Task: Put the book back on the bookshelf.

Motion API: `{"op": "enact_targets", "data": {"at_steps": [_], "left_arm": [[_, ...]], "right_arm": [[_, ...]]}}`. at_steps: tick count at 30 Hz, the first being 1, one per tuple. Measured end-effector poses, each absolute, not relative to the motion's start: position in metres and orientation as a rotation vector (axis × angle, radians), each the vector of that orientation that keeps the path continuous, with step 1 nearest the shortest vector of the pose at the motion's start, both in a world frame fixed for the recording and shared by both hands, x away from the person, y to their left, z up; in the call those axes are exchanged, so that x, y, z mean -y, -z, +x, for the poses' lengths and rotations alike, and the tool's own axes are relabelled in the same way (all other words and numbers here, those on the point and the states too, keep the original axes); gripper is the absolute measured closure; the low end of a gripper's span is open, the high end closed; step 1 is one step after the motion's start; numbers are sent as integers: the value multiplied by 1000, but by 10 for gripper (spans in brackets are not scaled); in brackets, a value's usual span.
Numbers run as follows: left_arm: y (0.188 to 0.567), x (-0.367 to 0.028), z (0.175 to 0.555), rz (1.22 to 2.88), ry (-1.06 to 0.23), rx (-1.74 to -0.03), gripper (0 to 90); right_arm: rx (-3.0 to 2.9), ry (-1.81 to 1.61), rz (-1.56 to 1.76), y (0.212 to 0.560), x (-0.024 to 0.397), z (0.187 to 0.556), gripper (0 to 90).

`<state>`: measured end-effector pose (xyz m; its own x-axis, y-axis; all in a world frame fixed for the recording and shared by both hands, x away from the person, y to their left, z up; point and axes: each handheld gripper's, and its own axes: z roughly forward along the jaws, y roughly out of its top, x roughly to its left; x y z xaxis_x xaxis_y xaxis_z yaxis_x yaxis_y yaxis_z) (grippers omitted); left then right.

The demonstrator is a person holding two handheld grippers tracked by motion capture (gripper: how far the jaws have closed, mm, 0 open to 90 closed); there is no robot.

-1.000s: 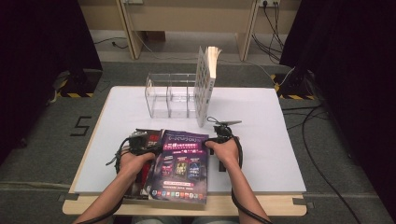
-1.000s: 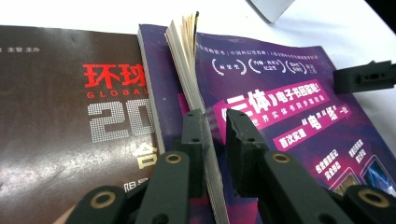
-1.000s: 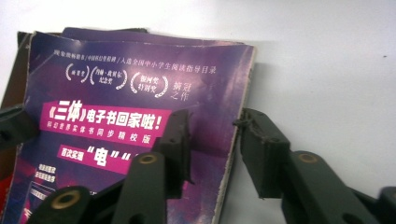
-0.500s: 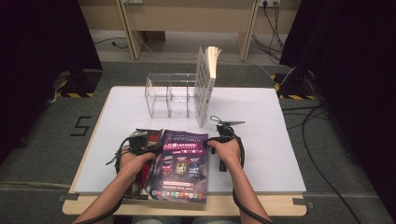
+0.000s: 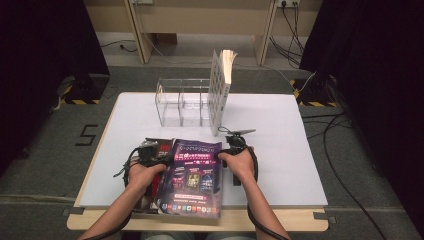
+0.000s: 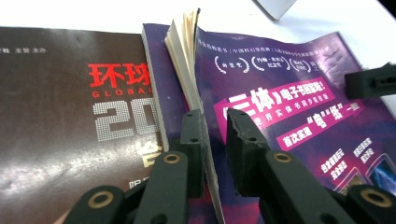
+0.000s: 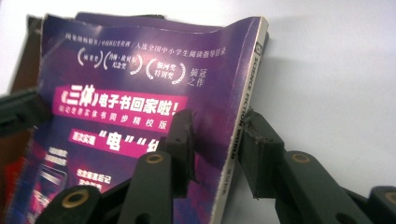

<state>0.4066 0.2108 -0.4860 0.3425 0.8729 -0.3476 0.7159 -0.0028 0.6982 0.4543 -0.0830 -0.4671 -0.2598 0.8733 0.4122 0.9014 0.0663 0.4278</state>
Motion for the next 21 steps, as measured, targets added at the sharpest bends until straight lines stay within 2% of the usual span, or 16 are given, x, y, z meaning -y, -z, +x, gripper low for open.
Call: {"op": "enact_targets", "data": {"at_steps": [8,16,21], "left_arm": [[485,-212,407,1767,-244,-1415,761],[485,-212,406,1766,-245,-1408,758],[481,-215,405,1754,-229,-1392,699]], "right_arm": [[2394,972,-1810,457,74,451,757],[2295,1018,-1803,460,80,454,783],[2271,1020,-1826,462,81,452,789]]}}
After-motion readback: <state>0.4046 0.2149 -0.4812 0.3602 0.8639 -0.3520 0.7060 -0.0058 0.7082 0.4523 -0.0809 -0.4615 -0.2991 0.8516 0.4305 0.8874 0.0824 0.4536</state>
